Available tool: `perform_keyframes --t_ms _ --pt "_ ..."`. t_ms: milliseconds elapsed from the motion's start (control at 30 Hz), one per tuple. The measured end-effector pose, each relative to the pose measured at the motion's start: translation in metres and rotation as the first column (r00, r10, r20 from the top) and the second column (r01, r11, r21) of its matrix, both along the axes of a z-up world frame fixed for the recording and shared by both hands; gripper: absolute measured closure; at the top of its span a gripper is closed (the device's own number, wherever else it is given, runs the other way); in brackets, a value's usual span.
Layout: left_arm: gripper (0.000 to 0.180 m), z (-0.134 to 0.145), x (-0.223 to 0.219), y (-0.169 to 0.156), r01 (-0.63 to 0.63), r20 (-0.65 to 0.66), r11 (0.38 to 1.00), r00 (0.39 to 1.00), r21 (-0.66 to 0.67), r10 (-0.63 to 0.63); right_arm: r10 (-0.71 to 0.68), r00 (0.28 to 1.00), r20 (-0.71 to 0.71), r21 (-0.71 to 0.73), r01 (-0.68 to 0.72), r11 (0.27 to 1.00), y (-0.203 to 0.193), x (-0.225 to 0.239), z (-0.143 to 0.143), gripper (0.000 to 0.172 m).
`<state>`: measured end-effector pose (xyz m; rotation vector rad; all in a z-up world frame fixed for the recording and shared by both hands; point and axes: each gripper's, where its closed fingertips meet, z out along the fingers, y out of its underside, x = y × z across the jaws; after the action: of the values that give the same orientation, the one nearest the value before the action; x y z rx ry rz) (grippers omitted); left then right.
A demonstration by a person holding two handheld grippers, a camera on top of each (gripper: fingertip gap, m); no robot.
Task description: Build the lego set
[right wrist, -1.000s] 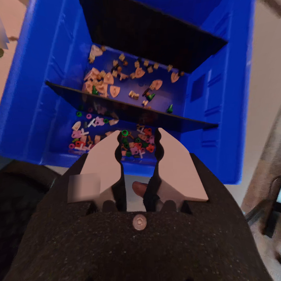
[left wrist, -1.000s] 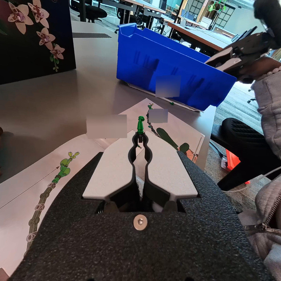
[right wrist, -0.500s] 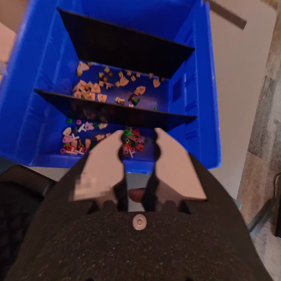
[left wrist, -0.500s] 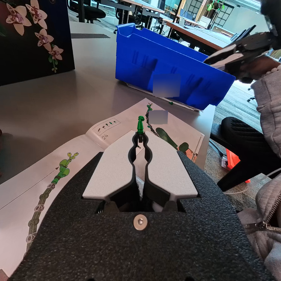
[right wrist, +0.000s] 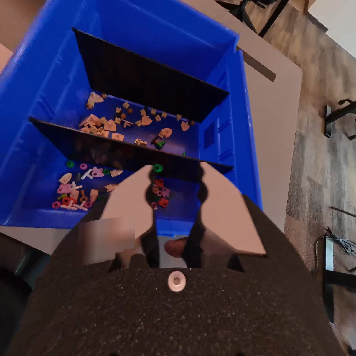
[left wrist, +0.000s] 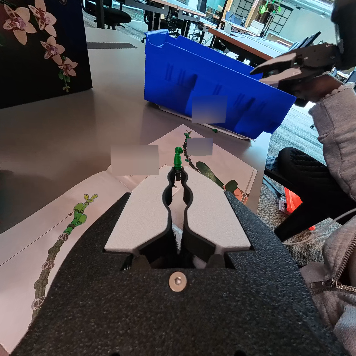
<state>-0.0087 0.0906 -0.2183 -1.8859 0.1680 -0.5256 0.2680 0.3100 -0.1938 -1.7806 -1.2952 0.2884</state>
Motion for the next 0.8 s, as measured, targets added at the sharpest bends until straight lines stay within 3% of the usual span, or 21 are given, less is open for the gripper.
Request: perform_keyframes --t_ms 33,67,167,267,433,533,733,800 --pt "0.175 0.000 0.000 0.000 0.001 0.001 1.000 1.000 -0.001 -0.001 -0.021 1.000 0.020 -0.017 0.022 1.000 0.001 0.002 -0.002 0.111" --pt "0.175 0.000 0.000 0.000 0.001 0.002 1.000 1.000 0.000 -0.001 -0.031 0.998 0.049 -0.025 0.032 0.999 0.002 0.004 -0.005 0.105" --pt "0.175 0.000 0.000 0.000 0.001 0.006 1.000 1.000 -0.002 -0.001 -0.024 1.000 0.019 0.022 0.024 0.999 0.005 0.001 -0.003 0.100" --pt "0.175 0.000 0.000 0.000 0.005 0.005 1.000 1.000 -0.003 -0.005 0.091 0.994 -0.061 0.121 -0.083 0.989 -0.001 -0.017 0.010 0.103" --pt "0.175 0.000 0.001 -0.001 0.009 0.006 1.000 1.000 -0.007 -0.009 0.169 0.964 0.204 0.364 -0.235 0.901 -0.002 -0.024 0.007 0.111" --pt "0.175 0.000 0.001 0.000 0.010 0.008 1.000 1.000 -0.005 -0.010 0.164 0.938 0.305 0.431 -0.290 0.855 -0.001 -0.032 0.011 0.108" --pt "0.175 0.000 0.002 -0.001 0.013 0.007 1.000 1.000 -0.004 -0.013 0.173 0.965 0.197 0.428 -0.243 0.870 -0.006 -0.024 0.020 0.124" --pt "0.175 0.000 0.001 -0.001 0.011 0.009 1.000 1.000 -0.007 -0.011 0.193 0.980 0.044 0.411 -0.193 0.891 -0.012 -0.024 0.033 0.138"
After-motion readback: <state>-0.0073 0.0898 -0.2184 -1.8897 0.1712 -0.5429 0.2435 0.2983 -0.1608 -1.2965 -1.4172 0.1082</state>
